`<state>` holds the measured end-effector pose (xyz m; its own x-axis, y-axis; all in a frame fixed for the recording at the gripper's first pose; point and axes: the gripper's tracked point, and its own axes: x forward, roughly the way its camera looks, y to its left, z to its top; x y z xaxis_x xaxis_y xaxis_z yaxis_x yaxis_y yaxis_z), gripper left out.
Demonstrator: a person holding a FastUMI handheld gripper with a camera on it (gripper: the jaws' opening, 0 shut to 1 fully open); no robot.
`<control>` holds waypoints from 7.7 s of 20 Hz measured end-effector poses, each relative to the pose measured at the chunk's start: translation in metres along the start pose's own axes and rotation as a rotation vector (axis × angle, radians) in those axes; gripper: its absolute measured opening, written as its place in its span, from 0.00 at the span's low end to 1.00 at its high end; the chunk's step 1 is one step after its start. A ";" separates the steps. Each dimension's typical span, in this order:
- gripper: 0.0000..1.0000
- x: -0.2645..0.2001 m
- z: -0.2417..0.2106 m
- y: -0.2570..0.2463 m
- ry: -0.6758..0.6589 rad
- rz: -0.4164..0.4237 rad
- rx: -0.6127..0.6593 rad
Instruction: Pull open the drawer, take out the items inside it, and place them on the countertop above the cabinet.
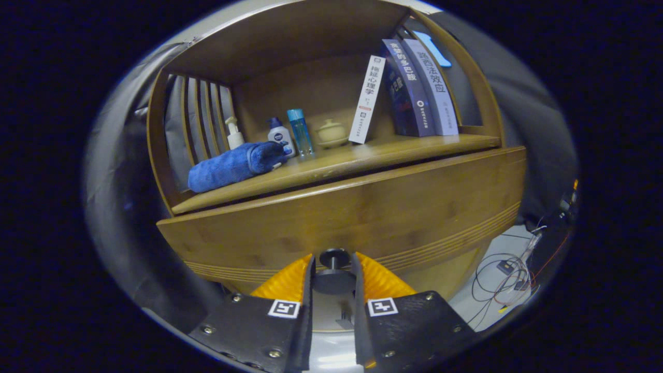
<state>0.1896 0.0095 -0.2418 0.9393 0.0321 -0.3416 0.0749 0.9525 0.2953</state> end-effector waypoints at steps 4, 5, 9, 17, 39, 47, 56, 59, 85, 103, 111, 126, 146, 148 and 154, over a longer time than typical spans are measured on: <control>0.33 -0.034 -0.009 -0.003 -0.010 -0.027 -0.001; 0.33 -0.042 -0.011 -0.003 -0.011 -0.032 -0.004; 0.33 -0.066 -0.020 -0.003 -0.004 -0.056 -0.027; 0.33 -0.109 -0.039 -0.004 0.011 -0.082 -0.054; 0.33 -0.113 -0.040 -0.003 -0.005 -0.091 -0.052; 0.49 -0.127 0.003 0.016 -0.107 -0.072 -0.089; 0.56 -0.113 0.072 0.038 -0.089 -0.134 -0.101; 0.56 -0.097 0.080 0.047 -0.040 -0.131 -0.072; 0.56 0.020 -0.010 -0.014 0.651 -0.378 0.142; 0.57 0.024 -0.024 -0.020 0.723 -0.374 0.250; 0.56 0.026 -0.022 -0.020 0.717 -0.387 0.279; 0.38 0.014 0.011 -0.021 0.644 -0.455 -0.017; 0.38 -0.068 0.121 0.004 0.289 -0.490 0.005; 0.38 -0.066 0.134 0.011 0.233 -0.453 0.018; 0.38 -0.038 0.162 0.021 0.183 -0.368 0.002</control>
<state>0.2091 -0.0208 -0.0783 0.7744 -0.2570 -0.5782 0.3956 0.9098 0.1255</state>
